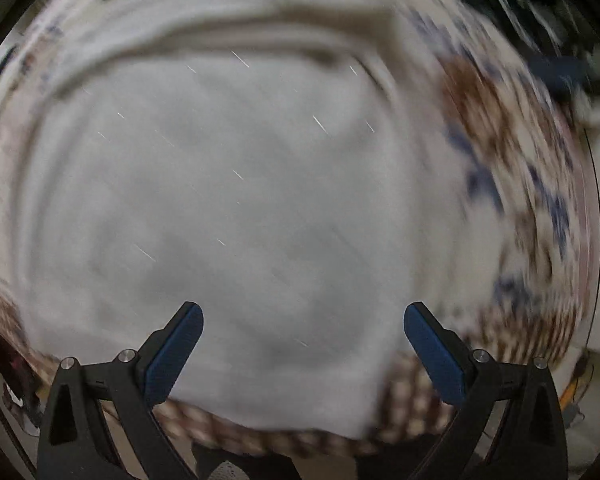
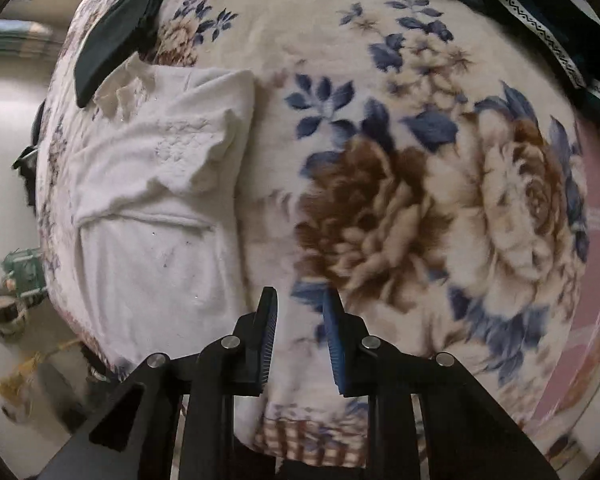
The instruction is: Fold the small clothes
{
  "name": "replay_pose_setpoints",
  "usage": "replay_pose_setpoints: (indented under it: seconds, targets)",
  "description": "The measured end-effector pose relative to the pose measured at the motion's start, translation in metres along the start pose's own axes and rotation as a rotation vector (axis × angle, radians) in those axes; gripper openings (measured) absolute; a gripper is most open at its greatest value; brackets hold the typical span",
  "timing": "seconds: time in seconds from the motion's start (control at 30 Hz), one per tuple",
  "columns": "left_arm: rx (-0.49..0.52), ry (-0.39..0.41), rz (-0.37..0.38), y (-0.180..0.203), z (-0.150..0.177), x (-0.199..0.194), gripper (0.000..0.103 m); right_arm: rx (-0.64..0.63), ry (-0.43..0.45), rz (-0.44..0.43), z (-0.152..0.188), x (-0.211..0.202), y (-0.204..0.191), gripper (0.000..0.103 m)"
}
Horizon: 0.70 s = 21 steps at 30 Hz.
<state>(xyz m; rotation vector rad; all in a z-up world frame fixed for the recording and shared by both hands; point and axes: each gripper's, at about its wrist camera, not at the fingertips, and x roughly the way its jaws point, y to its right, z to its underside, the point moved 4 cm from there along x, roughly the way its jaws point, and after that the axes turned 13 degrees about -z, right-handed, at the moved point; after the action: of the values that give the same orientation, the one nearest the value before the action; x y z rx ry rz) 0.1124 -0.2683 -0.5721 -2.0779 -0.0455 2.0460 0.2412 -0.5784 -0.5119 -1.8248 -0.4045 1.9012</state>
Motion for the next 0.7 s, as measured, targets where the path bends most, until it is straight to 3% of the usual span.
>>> replay_pose_setpoints:
  seconds: [0.13,0.2,0.27,0.4,0.5,0.57,0.63,0.7]
  targets:
    - [0.060,-0.032,-0.037,0.047,0.020,0.024,0.103,0.051,0.000,-0.155,-0.033,0.004,0.023,0.031]
    - [0.076,-0.034,-0.061,0.058,0.021,0.035,0.103,0.084,-0.007,-0.223,-0.055,0.016,0.027,0.057]
    - [0.065,-0.028,-0.076,0.062,0.018,0.043,0.103,0.105,-0.025,-0.302,-0.083,0.037,0.027,0.060]
    - [0.020,-0.009,-0.075,0.061,0.009,0.052,0.100,0.095,-0.047,-0.370,-0.130,0.074,0.015,0.060]
    - [0.002,0.023,-0.054,0.055,0.004,0.050,0.072,0.083,-0.066,-0.394,-0.156,0.103,0.002,0.060]
    - [0.000,0.063,-0.036,0.054,0.001,0.044,0.021,0.079,-0.076,-0.394,-0.167,0.118,-0.006,0.060]
    - [0.005,0.091,-0.022,0.052,-0.003,0.037,0.009,0.071,-0.070,-0.418,-0.173,0.128,-0.016,0.055]
    - [-0.021,0.113,0.008,0.044,-0.006,0.028,0.007,0.052,-0.059,-0.399,-0.175,0.132,-0.028,0.010]
